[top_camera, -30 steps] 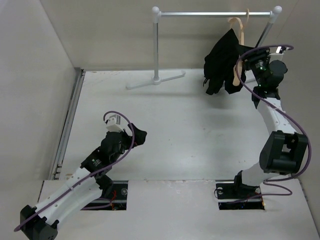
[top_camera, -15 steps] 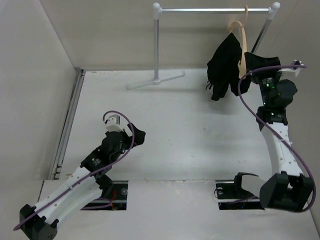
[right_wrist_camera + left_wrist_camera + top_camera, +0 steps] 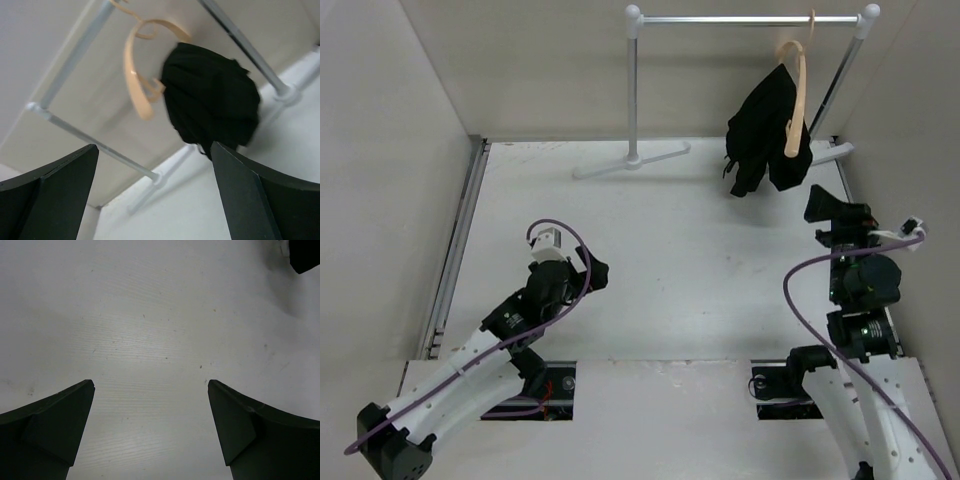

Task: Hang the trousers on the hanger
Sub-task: Hang the hanger with trousers onto the clothesline

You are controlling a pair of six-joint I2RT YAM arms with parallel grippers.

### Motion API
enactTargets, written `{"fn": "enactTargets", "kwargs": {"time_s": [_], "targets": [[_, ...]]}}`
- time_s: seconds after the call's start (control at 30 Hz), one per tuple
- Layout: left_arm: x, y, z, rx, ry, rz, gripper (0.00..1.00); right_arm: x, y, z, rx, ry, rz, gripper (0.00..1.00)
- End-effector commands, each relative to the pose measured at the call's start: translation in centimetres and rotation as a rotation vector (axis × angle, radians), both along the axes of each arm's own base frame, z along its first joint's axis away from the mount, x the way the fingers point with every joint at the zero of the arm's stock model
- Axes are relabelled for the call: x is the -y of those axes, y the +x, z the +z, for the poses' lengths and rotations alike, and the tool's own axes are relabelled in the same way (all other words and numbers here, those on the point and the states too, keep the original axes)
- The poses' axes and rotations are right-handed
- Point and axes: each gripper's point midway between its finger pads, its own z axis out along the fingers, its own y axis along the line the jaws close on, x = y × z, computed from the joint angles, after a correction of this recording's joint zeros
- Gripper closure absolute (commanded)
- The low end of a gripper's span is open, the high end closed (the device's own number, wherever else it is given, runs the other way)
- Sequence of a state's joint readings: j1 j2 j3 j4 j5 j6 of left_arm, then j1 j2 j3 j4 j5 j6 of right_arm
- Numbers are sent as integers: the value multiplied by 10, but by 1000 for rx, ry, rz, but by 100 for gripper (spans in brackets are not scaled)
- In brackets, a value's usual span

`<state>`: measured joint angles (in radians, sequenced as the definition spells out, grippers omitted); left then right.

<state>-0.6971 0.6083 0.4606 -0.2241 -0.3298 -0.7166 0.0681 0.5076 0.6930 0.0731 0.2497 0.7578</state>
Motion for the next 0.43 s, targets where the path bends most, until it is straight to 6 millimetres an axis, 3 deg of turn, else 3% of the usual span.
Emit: {"fn": "enactTargets", "kwargs": {"time_s": [0.0,0.2,0.4], "targets": [[-3,-1,13,24,-2,9,0,31,-15,-70,-218,-18,-206,0],[1,-6,11,26,-12,-12,0,50,-43,-139,-448,-72,-333,0],[17,-8,14,29,-16,-60,0,53,-43,-161,-584,-143,-349,0]]}}
